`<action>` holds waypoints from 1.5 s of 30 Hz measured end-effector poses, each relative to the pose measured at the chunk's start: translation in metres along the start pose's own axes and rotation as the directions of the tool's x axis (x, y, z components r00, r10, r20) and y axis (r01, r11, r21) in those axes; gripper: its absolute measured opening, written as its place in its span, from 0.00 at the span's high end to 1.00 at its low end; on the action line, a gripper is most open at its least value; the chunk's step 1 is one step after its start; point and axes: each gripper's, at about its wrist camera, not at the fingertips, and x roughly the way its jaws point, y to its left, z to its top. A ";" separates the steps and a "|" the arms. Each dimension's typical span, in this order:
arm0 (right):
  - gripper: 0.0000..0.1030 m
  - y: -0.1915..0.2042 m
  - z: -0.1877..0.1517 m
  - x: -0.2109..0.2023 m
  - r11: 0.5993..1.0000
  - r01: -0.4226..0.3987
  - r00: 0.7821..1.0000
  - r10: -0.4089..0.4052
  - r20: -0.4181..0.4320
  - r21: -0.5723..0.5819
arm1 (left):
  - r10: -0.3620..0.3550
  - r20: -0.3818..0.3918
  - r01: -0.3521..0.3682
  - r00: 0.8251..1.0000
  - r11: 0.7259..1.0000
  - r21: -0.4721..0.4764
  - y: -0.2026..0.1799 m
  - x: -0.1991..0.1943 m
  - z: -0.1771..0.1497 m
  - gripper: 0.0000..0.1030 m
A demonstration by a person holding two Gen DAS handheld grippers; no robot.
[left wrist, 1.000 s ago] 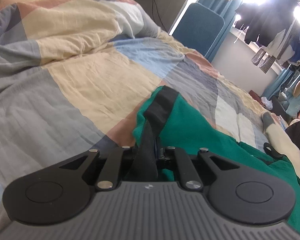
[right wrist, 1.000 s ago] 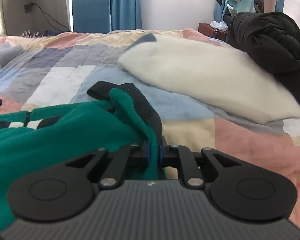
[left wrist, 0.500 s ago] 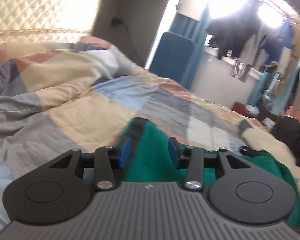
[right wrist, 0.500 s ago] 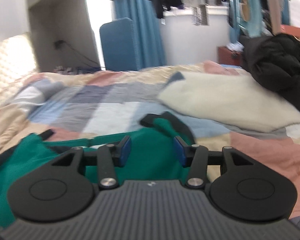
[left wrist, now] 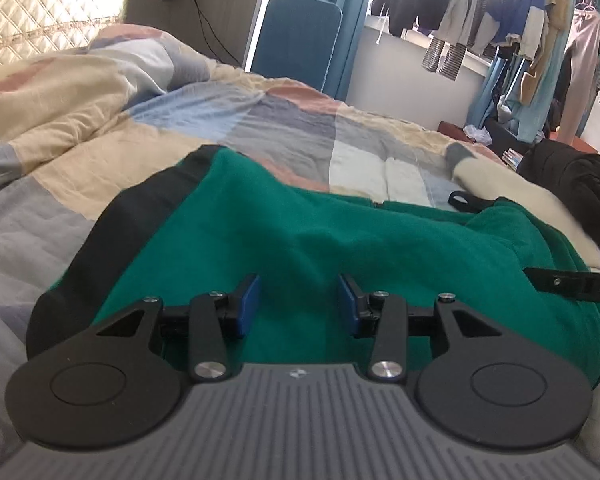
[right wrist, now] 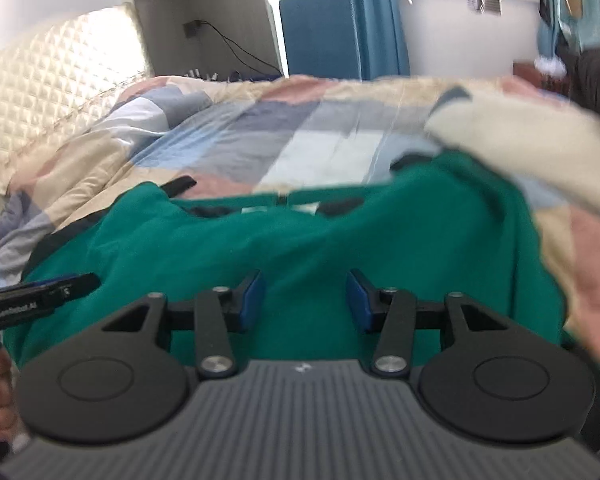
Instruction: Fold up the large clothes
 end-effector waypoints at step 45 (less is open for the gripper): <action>0.60 -0.072 -0.085 -0.027 0.522 -0.179 0.975 0.206 0.080 0.834 | -0.196 0.010 0.150 0.981 0.716 -0.681 0.052 -0.041 -0.070 0.61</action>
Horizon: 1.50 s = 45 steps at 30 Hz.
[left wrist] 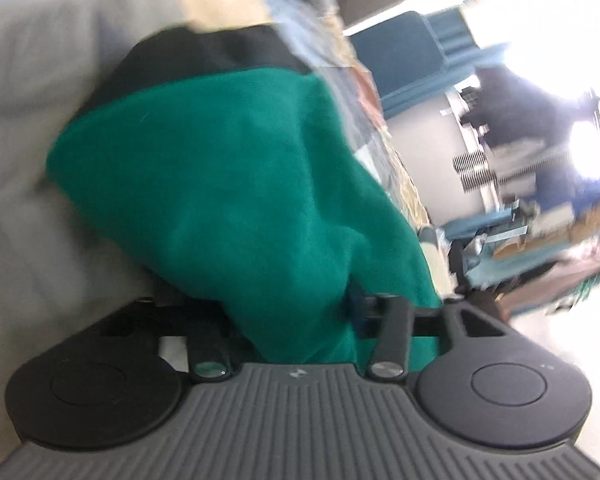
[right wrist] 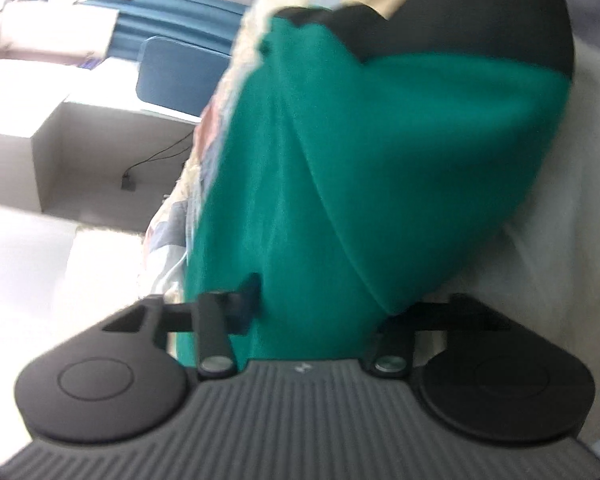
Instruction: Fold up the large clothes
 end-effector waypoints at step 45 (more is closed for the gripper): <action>0.44 0.102 0.021 -0.092 0.924 -0.062 0.995 0.087 0.049 -0.378 | -0.152 0.075 0.137 0.986 0.976 0.168 -0.110 -0.092 0.031 0.43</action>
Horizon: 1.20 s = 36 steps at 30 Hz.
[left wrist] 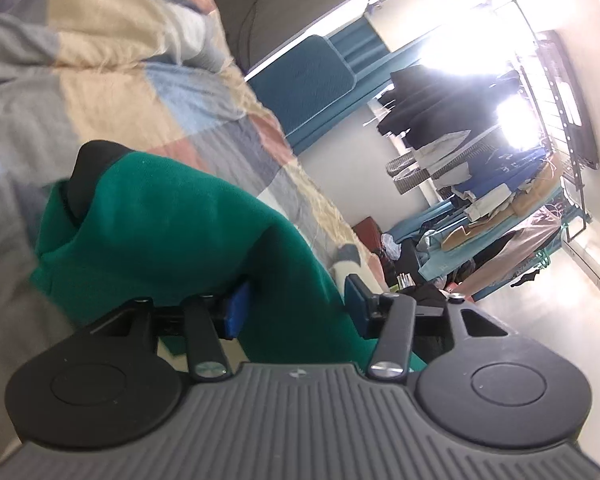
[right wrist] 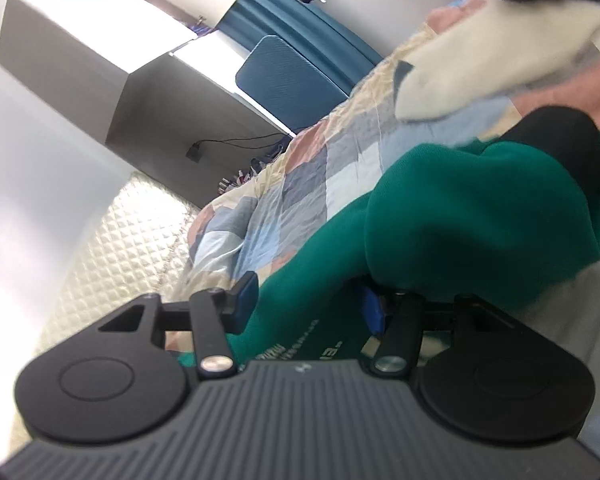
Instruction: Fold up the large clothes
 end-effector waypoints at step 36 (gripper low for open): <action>0.48 -0.053 0.040 0.232 0.859 0.179 0.976 -0.216 -0.024 -0.480 | 0.197 -0.089 -0.163 0.976 0.941 0.298 0.077 0.255 0.049 0.39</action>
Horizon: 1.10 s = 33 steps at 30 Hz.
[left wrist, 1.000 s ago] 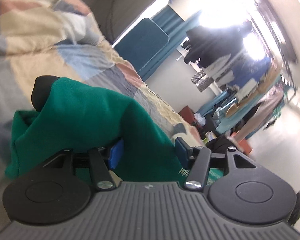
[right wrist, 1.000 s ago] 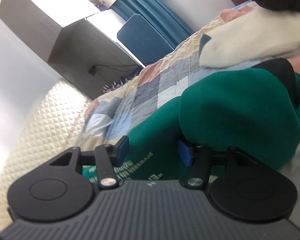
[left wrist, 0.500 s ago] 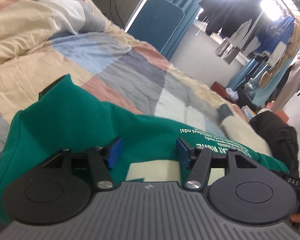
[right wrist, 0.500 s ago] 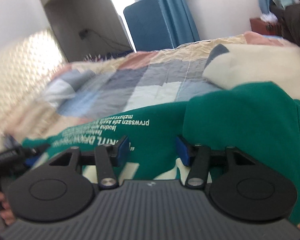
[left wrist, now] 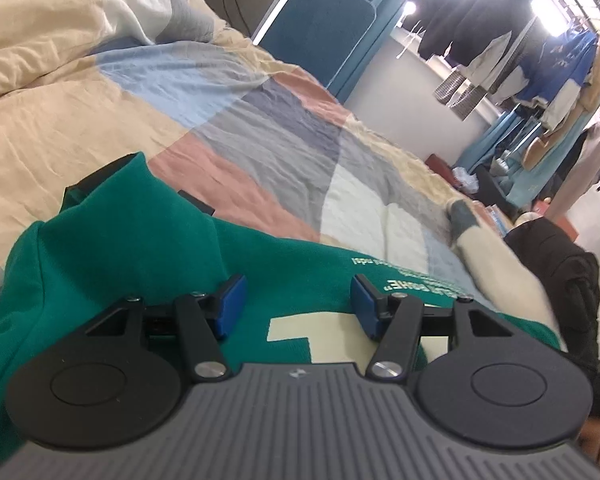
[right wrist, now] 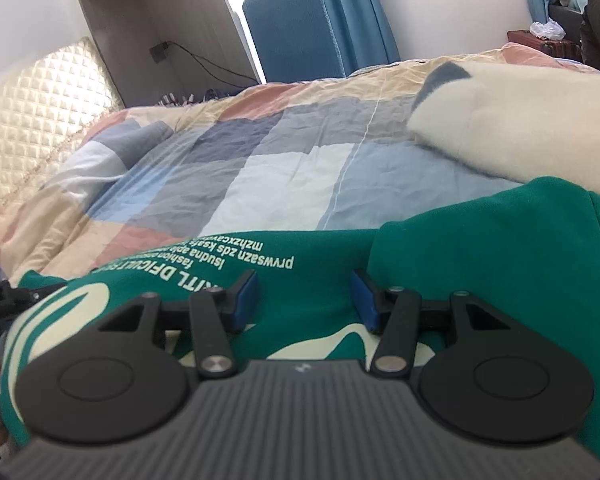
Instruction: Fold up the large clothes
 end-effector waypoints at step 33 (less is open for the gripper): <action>0.00 -0.068 -0.068 -0.137 0.676 -0.011 1.000 0.008 0.008 0.737 | -0.115 0.028 0.105 0.993 0.738 -0.667 0.078 -0.111 -0.074 0.00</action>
